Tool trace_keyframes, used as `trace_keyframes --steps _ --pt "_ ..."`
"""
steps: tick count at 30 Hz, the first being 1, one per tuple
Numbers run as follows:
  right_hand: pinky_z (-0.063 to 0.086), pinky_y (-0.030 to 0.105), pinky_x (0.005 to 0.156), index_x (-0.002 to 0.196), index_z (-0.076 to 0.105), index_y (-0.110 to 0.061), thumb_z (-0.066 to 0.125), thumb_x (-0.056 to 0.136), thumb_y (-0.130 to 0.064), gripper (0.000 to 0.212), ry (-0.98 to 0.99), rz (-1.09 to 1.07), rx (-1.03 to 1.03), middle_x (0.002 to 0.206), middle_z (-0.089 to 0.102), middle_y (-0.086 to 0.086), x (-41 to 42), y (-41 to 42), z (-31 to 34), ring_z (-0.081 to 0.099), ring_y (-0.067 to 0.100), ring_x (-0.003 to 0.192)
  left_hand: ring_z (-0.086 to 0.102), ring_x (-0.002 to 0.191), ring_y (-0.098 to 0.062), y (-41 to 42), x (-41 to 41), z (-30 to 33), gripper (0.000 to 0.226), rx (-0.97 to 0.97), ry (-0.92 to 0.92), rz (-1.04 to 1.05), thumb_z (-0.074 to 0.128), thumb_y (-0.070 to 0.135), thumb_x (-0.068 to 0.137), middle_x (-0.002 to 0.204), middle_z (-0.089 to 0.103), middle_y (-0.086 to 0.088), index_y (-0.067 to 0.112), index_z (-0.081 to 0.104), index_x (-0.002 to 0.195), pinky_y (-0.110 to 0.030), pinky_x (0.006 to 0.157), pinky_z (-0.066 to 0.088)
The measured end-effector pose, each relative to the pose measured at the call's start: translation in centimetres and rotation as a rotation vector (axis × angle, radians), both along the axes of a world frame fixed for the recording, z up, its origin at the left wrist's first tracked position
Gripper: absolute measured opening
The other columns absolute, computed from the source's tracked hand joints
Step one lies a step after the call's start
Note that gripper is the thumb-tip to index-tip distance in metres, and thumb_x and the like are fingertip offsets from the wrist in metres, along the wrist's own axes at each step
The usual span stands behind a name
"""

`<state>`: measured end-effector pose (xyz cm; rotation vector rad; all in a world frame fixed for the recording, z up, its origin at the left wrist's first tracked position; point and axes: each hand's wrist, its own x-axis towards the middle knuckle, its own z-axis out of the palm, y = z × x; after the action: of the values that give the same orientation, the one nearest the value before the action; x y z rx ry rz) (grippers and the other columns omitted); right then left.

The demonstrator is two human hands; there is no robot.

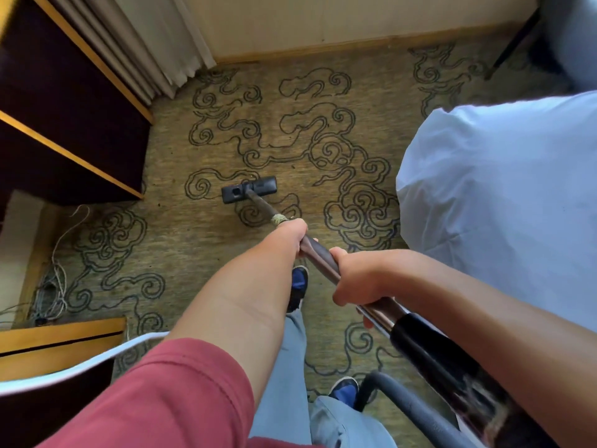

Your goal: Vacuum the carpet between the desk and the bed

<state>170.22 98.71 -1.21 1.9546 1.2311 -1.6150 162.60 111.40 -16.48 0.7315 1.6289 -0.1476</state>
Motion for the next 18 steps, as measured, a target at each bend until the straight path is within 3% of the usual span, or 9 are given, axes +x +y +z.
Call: trace_keyframes --steps 4,7,8,11,14,18 --pt "0.062 0.057 0.068 0.147 0.019 -0.018 0.057 0.093 -0.013 0.066 0.045 -0.078 -0.025 0.106 0.060 0.022 1.3 6.3 -1.3 0.076 0.039 0.071 0.059 0.123 -0.030 6.5 1.3 -1.8 0.028 -0.031 0.005 -0.051 0.040 0.023 0.103 0.117 0.058 -0.015 0.004 0.050 0.122 -0.038 0.110 0.046" --pt "0.063 0.053 0.069 0.149 0.019 -0.015 0.060 0.092 -0.015 0.071 0.037 -0.055 -0.015 0.107 0.060 0.016 2.3 12.1 -3.0 0.076 0.036 0.072 0.061 0.081 -0.029 12.5 2.5 -3.2 0.020 -0.047 0.014 -0.065 0.043 0.019 0.103 0.086 0.057 -0.014 0.002 0.048 0.113 -0.033 0.084 0.048" --pt "0.063 0.051 0.069 0.149 0.019 -0.014 0.061 0.091 -0.016 0.072 0.031 -0.044 -0.006 0.107 0.061 0.014 2.5 13.9 -3.6 0.076 0.034 0.071 0.057 0.077 -0.030 14.3 2.8 -3.6 0.025 -0.066 0.027 -0.068 0.042 0.022 0.104 0.087 0.056 -0.016 0.000 0.048 0.114 -0.034 0.082 0.045" --pt "0.062 0.046 0.069 0.146 0.024 -0.014 0.059 0.088 -0.019 0.068 0.008 -0.023 0.020 0.105 0.063 0.011 3.3 18.9 -5.3 0.072 0.029 0.068 0.062 0.109 -0.032 19.4 3.4 -5.3 0.039 -0.036 0.070 -0.067 0.047 0.025 0.101 0.123 0.064 -0.016 0.001 0.056 0.130 -0.035 0.099 0.047" --pt "0.061 0.045 0.075 0.146 0.024 -0.015 0.055 0.086 -0.019 0.067 0.000 -0.037 0.012 0.108 0.062 0.011 3.9 23.1 -7.0 0.070 0.029 0.075 0.063 0.120 -0.032 23.5 3.9 -7.2 0.040 -0.001 0.113 -0.051 0.053 0.023 0.097 0.125 0.066 -0.011 0.002 0.059 0.131 -0.041 0.110 0.046" --pt "0.060 0.049 0.083 0.153 0.015 -0.015 0.052 0.088 -0.016 0.076 -0.034 0.010 -0.032 0.113 0.061 0.013 3.8 26.2 -8.9 0.070 0.034 0.086 0.051 0.136 -0.032 26.3 4.5 -9.9 0.050 -0.084 0.104 -0.049 0.045 0.027 0.102 0.147 0.054 -0.013 0.000 0.047 0.145 -0.041 0.119 0.037"
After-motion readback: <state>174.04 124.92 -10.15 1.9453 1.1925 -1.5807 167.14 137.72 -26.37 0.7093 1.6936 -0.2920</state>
